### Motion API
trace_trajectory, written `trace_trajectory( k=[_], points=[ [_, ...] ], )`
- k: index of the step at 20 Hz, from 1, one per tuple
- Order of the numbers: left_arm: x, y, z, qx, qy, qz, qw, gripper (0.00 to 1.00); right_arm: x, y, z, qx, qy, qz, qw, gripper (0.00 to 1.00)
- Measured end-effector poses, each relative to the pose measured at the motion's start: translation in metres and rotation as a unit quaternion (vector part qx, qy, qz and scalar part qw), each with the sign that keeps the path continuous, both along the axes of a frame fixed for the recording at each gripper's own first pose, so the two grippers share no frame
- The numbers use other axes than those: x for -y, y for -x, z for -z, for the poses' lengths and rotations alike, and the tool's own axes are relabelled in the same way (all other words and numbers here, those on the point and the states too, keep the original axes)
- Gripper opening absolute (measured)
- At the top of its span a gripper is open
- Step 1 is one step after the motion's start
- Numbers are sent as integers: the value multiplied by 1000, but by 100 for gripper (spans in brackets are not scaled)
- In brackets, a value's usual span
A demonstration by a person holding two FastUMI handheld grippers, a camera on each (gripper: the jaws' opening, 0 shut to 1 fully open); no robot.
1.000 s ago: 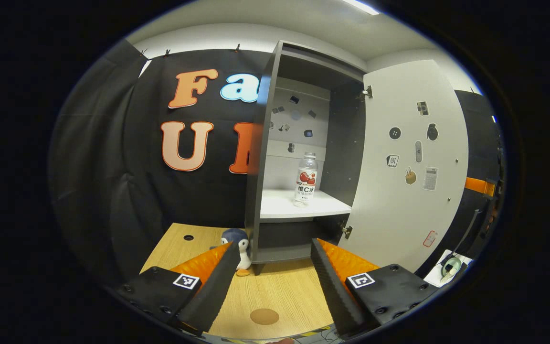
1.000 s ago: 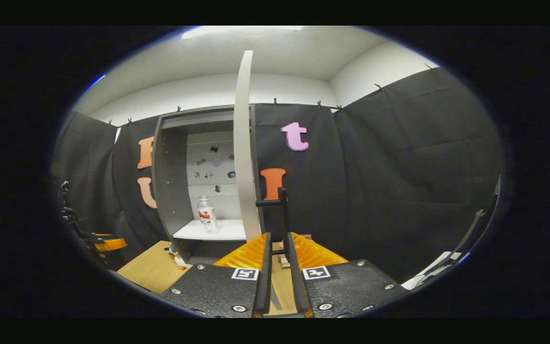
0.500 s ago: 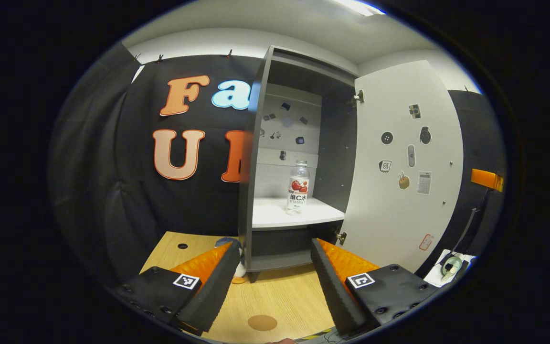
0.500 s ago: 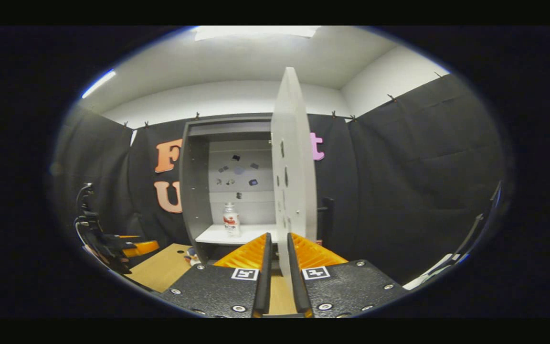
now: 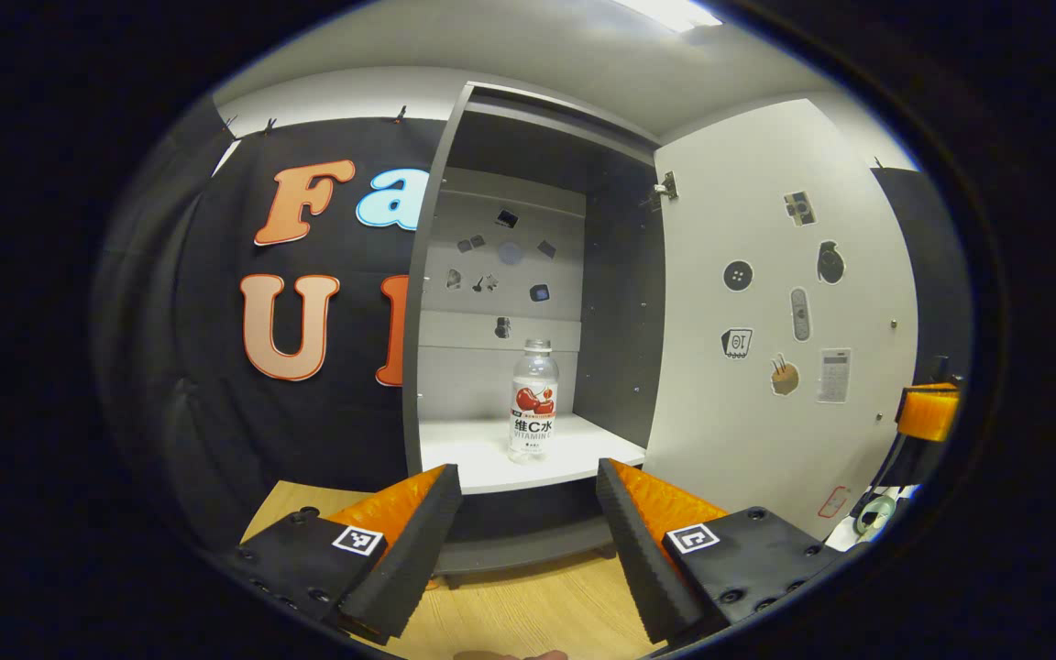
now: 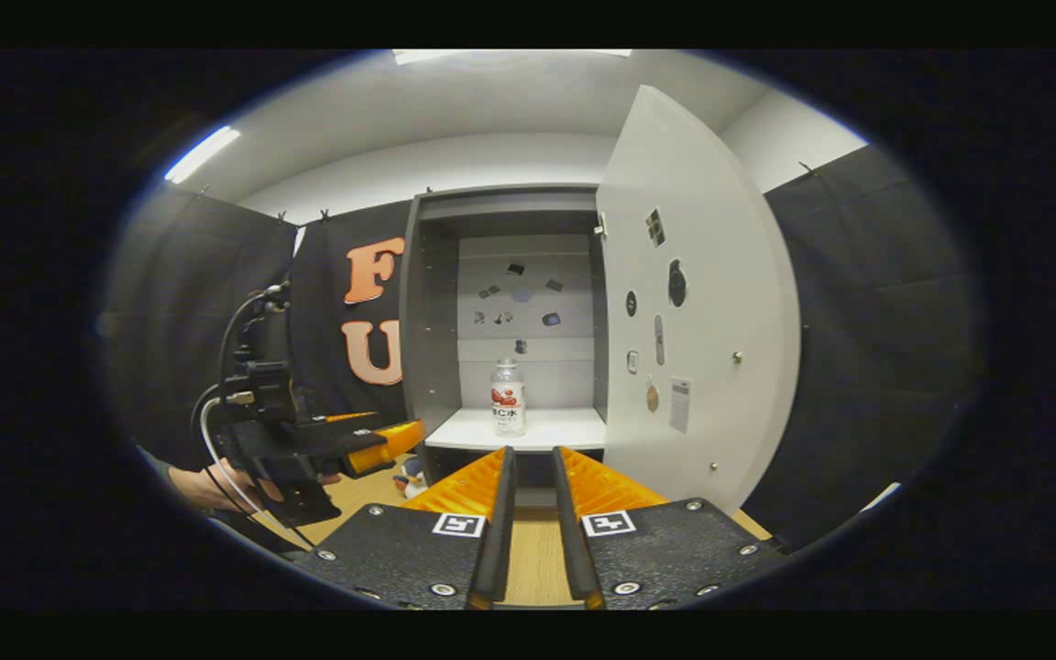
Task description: Open the cabinet door with the right hand, grasp the bottle in the cabinet with the left hand and place it on the coaster, then close the cabinet door with the right hand.
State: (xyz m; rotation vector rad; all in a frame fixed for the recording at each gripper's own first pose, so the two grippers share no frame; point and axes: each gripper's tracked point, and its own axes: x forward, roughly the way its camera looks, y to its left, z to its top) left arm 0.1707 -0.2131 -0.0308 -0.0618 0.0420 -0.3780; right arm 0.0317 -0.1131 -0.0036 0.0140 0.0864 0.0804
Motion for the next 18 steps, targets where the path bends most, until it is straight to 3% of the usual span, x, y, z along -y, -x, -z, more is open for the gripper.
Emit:
trace_trajectory(
  k=[3,6,8,10,18],
  points=[
    [15,-39,0,6,0,-7,1000,98,-19,-16,10,-11,-23,-36,999,32],
    [32,-77,0,9,-2,-6,1000,99,-19,-40,25,-25,-20,-43,999,40],
    [48,-100,3,5,5,3,1000,97,-22,-48,32,-34,-25,-56,997,40],
    [58,-123,3,6,7,3,1000,97,-24,-52,34,-40,-42,-67,996,49],
    [85,-189,5,16,-13,0,1000,96,-14,-77,49,-64,-45,-67,995,51]
  ],
)
